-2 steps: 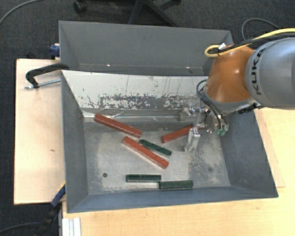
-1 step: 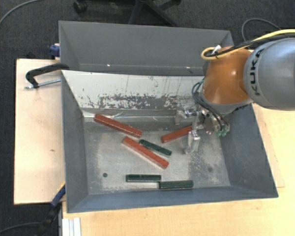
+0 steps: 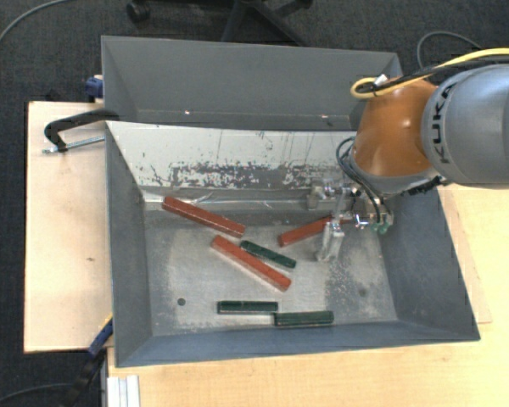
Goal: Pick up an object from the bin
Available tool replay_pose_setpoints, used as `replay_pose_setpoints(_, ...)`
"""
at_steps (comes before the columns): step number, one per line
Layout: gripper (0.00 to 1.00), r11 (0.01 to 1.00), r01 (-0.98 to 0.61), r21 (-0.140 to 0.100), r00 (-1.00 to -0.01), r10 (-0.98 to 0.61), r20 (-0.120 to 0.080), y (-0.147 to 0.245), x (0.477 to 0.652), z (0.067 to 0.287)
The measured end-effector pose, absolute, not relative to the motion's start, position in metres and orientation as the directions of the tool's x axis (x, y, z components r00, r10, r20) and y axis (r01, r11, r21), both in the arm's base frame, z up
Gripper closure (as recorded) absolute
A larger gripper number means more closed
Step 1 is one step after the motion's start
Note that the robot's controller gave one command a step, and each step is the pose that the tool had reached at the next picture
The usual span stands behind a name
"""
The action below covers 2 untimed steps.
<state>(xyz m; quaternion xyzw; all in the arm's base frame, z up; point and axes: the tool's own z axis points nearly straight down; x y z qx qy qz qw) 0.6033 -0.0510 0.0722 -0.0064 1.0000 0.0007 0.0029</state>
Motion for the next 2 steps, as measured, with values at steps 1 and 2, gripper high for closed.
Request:
replay_pose_setpoints(1,1.00,0.989,-0.145,0.001,-0.989,-0.145,-0.003,-0.0439,0.6008,0.0725)
replay_pose_setpoints(2,1.00,0.990,-0.144,0.001,-0.990,-0.144,-0.003,-0.0440,0.6008,0.0725)
